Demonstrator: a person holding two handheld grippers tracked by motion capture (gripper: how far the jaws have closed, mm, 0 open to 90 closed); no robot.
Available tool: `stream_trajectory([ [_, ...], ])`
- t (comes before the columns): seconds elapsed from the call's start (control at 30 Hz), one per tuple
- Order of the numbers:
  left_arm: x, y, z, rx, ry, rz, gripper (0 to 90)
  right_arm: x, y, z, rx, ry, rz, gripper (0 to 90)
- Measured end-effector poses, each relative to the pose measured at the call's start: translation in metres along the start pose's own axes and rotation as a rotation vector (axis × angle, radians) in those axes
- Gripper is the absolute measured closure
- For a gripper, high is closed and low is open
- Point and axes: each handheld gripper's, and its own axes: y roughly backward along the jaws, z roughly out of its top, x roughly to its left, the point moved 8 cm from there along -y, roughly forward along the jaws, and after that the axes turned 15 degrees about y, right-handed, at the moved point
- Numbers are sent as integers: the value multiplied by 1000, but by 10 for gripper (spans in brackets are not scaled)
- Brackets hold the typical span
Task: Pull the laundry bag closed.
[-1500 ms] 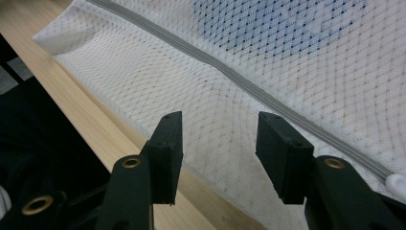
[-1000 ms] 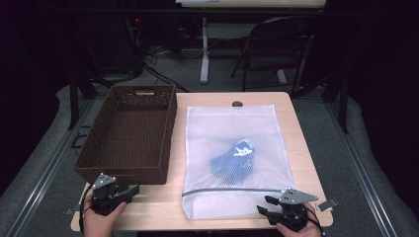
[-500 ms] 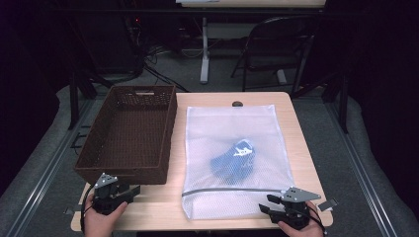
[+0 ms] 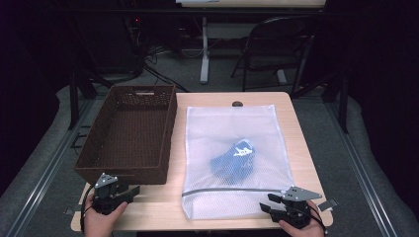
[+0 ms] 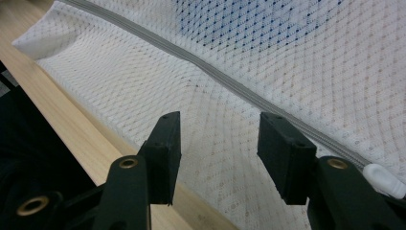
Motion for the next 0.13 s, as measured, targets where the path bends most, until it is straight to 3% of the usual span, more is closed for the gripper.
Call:
stream_trajectory([
  [0.13,2,1,0,2,1,4,469,-1,1,1,-3,2,-3,501],
])
